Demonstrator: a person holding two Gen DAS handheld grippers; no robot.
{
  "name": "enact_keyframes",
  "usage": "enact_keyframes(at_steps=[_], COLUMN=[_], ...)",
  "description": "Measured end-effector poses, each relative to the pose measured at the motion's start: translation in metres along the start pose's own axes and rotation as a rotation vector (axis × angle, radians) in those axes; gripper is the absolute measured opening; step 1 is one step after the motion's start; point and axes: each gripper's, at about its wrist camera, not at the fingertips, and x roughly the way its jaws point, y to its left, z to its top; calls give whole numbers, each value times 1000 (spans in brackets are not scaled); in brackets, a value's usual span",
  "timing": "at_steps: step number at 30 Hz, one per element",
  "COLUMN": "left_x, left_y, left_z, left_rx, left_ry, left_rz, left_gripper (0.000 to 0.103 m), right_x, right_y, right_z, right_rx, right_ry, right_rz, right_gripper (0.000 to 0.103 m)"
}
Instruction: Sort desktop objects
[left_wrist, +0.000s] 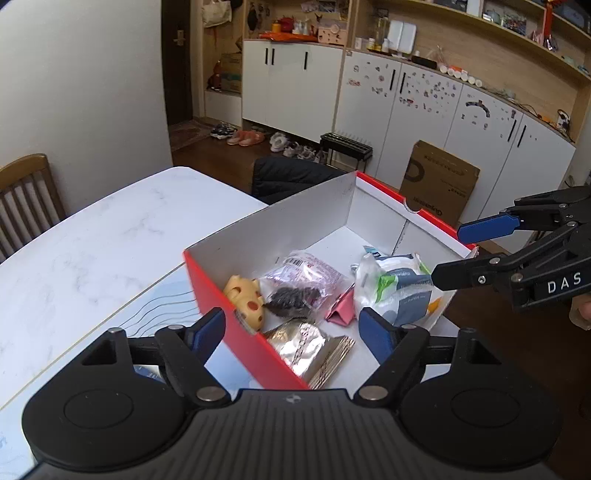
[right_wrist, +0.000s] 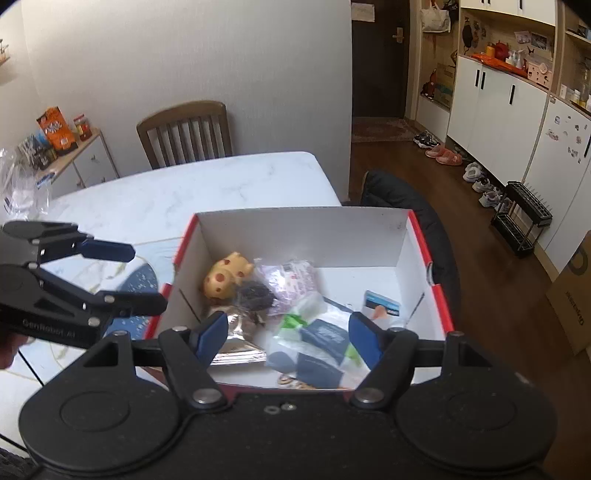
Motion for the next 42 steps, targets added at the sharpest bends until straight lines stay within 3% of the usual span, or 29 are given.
enact_keyframes(at_steps=[17, 21, 34, 42], left_x=[-39, -47, -80, -88], left_y=[14, 16, 21, 23], left_z=[-30, -36, -57, -72], left_rx=[0, -5, -9, -25], left_ry=[-27, -38, -101, -95], left_rz=[-16, -17, 14, 14], left_gripper=[86, 103, 103, 103], right_x=[-23, -28, -40, -44], right_y=[41, 49, 69, 82], right_z=[-14, -18, -34, -44], right_rx=[50, 58, 95, 93], right_ry=[-56, -65, -97, -97], right_rz=[-27, -35, -51, -59], right_gripper=[75, 76, 78, 78])
